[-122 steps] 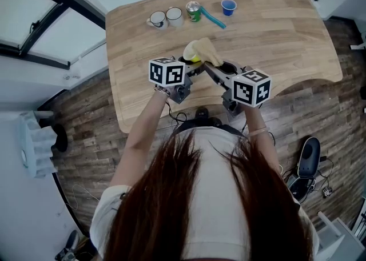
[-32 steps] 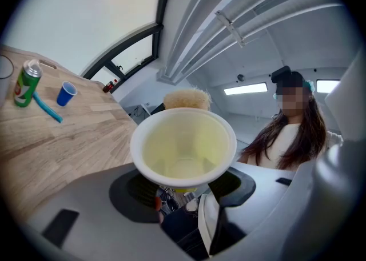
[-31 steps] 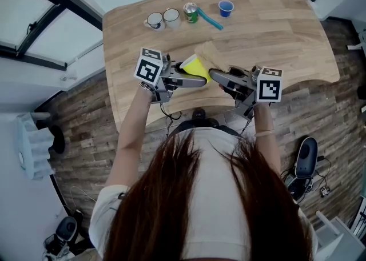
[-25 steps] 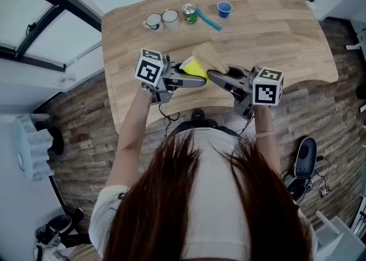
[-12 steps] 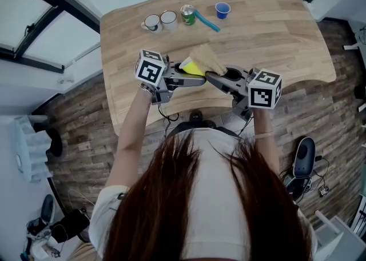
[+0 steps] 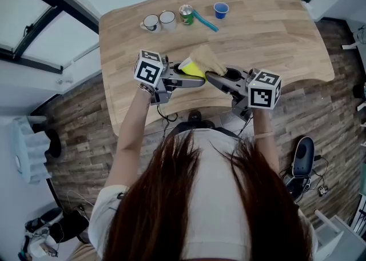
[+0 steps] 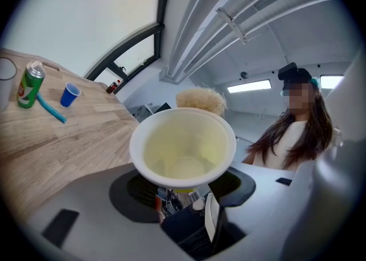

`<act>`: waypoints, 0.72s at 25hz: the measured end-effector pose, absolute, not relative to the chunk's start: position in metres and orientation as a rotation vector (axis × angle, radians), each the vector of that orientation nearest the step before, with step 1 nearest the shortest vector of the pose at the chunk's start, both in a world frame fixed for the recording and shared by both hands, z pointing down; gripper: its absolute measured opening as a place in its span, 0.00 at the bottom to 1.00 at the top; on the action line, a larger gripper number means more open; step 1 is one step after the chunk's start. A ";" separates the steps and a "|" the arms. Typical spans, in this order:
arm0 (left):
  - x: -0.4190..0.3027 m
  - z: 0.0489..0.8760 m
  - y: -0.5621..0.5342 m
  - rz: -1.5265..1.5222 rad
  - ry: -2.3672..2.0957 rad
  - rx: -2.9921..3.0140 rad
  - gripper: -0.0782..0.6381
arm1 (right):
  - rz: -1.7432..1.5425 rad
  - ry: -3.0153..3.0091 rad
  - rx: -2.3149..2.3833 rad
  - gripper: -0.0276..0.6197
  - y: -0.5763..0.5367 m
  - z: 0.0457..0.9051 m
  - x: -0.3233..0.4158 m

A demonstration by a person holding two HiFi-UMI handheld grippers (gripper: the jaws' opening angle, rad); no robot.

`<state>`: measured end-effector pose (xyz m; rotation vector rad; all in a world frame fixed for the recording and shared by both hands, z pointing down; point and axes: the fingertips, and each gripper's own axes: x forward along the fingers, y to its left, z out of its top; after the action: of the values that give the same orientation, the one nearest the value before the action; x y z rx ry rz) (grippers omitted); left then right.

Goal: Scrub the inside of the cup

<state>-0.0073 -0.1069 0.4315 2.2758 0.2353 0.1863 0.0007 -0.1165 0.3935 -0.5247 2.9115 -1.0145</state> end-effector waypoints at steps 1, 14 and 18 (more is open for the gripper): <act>-0.007 0.429 -0.105 0.175 0.245 2.275 0.46 | -1.024 2.901 -0.510 0.18 -0.115 0.392 0.001; -0.007 0.409 -0.078 0.119 0.382 2.292 0.46 | -1.218 2.716 -0.271 0.18 -0.096 0.382 0.007; -0.003 0.405 -0.071 0.107 0.427 2.293 0.46 | -1.279 2.651 -0.198 0.18 -0.092 0.382 0.013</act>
<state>-0.0028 -0.0710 0.4048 2.2928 0.4269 0.1068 0.0126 -0.0922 0.3824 -0.1983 2.6514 -1.2791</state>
